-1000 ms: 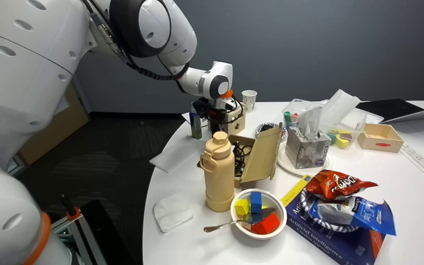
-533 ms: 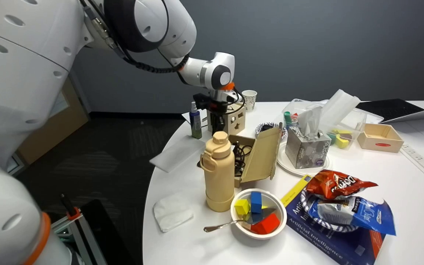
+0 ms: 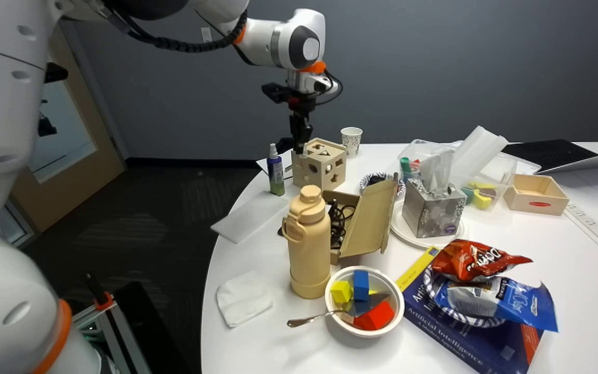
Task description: Put the clear lid on top of the blue bottle.
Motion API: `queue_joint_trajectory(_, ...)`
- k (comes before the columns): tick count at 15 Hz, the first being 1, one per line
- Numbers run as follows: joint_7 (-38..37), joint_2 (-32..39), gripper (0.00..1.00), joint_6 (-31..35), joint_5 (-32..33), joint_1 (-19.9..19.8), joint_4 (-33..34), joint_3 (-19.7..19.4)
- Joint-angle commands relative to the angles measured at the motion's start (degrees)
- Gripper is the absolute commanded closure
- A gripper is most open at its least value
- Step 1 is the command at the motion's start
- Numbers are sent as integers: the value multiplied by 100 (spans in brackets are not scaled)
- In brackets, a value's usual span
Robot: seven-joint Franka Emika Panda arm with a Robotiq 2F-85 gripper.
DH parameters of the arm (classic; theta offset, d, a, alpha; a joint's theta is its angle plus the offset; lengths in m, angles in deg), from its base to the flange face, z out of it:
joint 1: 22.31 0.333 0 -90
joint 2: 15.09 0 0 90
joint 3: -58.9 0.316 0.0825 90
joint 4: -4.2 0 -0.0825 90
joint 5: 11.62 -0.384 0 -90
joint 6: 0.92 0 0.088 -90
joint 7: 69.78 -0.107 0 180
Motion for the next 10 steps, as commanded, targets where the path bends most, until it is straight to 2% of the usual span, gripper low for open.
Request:
queue_joint_trajectory(1,22,-445,94,-375,161,174,44,209)
queue_joint_trajectory(6,29,-293,94,-775,367,464,562,496)
queue_joint_trajectory(10,35,36,94,-972,581,632,911,518)
